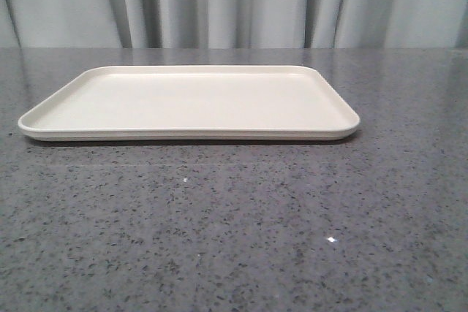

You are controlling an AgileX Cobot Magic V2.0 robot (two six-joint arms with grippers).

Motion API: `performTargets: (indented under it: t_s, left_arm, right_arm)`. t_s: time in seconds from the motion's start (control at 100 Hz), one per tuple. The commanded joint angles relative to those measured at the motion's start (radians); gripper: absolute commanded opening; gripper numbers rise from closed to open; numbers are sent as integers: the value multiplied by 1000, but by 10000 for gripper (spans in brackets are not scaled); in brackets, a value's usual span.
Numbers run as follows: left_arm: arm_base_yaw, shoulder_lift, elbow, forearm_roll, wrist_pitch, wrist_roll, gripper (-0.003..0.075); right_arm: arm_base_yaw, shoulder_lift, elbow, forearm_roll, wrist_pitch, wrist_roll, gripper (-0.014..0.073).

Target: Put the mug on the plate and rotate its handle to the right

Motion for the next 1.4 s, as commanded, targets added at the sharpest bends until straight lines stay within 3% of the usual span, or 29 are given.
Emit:
performTargets:
  t_s: [0.0,0.18,0.25,0.34,0.44,0.56,0.65,0.72,1.11,1.39]
  left_arm:
    - [2,87,-140,4,5,-8,-20]
    - [2,240,-381,40,156,0,-19]
    - [2,302,-471,53,229,0,-18]
    - [2,381,-581,55,327,37,6]
    - [2,469,-681,57,421,55,98]
    - [2,543,-763,66,455,55,265]
    - [2,578,-804,66,470,55,389]
    - [2,591,-824,67,475,55,430]
    - [2,581,-835,89,497,51,430]
    - [2,636,-1005,82,674,49,430]
  right_arm:
    - [2,83,-134,-41,-32,-35,-111]
    - [2,224,-357,-56,100,-111,-91]
    - [2,267,-425,-56,140,-134,-27]
    - [2,301,-486,-56,157,-136,124]
    - [2,320,-520,-56,153,-136,313]
    - [2,320,-523,-56,122,-136,424]
    - [2,320,-523,-57,114,-136,429]
    - [2,319,-523,-61,112,-136,429]
    - [2,318,-523,-61,123,-135,423]
    - [2,318,-523,-61,123,-135,423]
